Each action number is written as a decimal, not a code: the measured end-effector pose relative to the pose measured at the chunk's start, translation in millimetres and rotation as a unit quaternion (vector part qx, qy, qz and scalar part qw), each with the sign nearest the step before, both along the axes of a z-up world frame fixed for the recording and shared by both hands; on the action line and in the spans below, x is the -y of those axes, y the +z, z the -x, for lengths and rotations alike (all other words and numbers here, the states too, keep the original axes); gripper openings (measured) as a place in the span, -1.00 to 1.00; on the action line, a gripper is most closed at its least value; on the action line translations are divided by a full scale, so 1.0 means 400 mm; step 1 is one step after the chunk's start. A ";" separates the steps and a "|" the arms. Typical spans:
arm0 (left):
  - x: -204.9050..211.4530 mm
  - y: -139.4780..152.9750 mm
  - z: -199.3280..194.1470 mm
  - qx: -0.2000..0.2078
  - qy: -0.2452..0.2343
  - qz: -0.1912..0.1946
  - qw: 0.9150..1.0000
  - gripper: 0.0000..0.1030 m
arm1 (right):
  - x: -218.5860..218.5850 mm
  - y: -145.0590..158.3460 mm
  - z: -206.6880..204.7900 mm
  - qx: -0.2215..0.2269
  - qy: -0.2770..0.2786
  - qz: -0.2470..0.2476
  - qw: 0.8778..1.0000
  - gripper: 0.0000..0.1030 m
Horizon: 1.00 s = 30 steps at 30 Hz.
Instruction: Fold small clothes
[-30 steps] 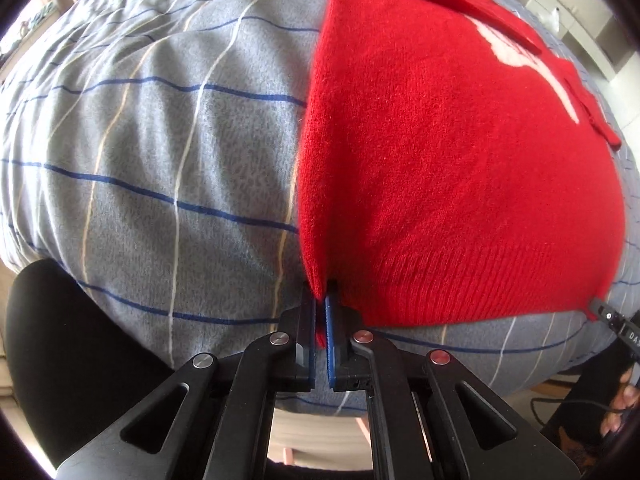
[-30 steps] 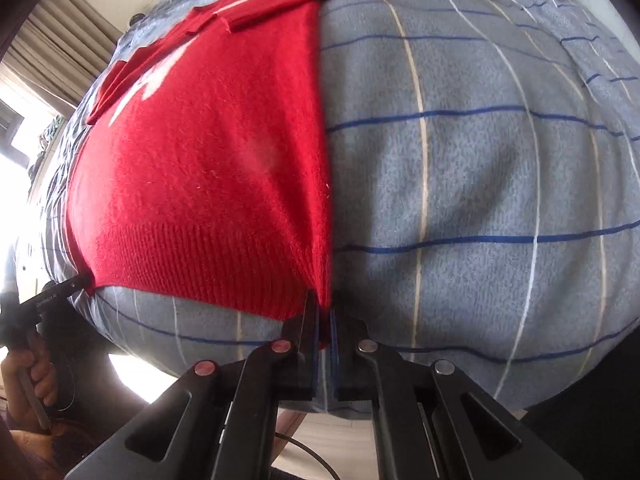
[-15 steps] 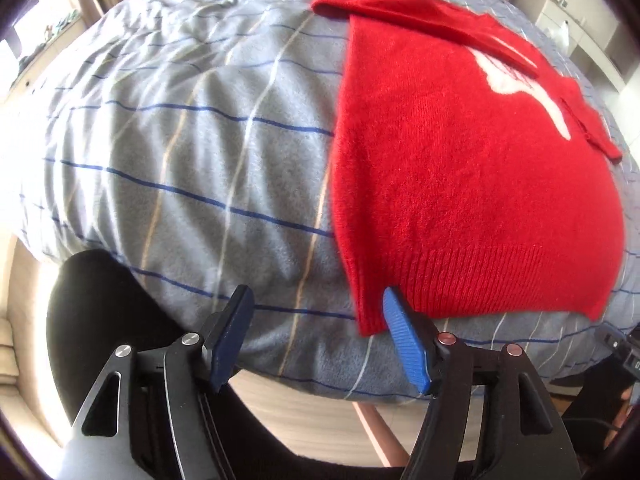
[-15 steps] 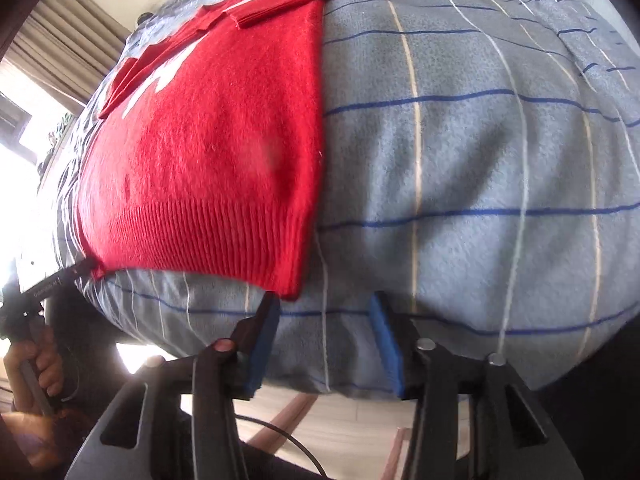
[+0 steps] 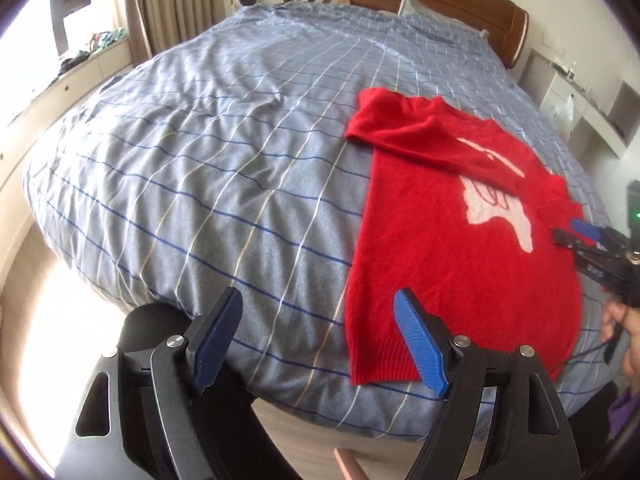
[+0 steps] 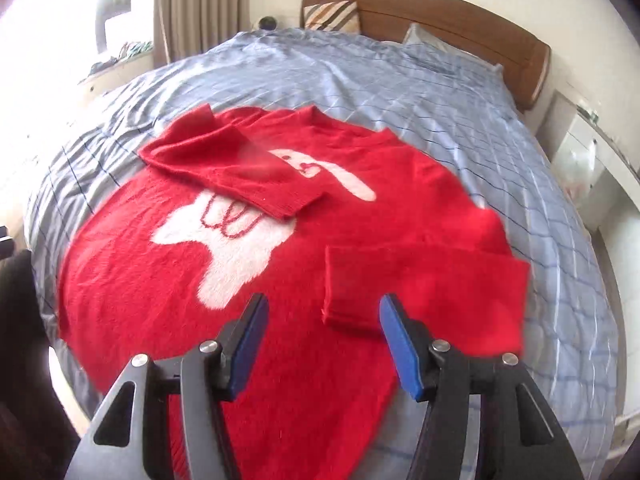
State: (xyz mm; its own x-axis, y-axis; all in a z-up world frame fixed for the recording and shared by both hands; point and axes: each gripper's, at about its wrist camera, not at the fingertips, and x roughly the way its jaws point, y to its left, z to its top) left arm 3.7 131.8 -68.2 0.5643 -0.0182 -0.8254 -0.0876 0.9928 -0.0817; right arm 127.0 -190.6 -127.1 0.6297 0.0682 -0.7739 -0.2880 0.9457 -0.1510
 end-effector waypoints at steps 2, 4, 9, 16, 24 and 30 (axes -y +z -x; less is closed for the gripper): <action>-0.006 -0.012 0.006 -0.006 0.004 -0.008 1.000 0.57 | -0.006 -0.063 -0.054 -0.017 -0.014 0.020 1.000 -0.06; -0.016 -0.027 0.011 -0.016 0.011 -0.021 1.000 0.57 | 0.062 -0.084 -0.076 -0.034 -0.062 -0.044 0.997 -0.73; -0.062 -0.056 0.020 -0.037 0.033 -0.019 0.999 0.57 | 0.363 0.017 0.028 0.025 -0.215 -0.192 0.957 -0.84; 0.000 -0.046 0.001 -0.031 0.008 -0.007 0.999 0.57 | 0.804 0.055 0.273 0.060 -0.408 -0.233 0.880 -0.83; 0.106 -0.034 0.000 -0.031 -0.047 -0.022 0.998 0.57 | 0.894 -0.050 0.382 0.045 -0.432 -0.321 0.842 -0.74; 0.091 -0.032 0.009 -0.030 -0.039 -0.021 0.999 0.57 | 0.904 -0.073 0.391 0.065 -0.429 -0.373 0.820 -0.41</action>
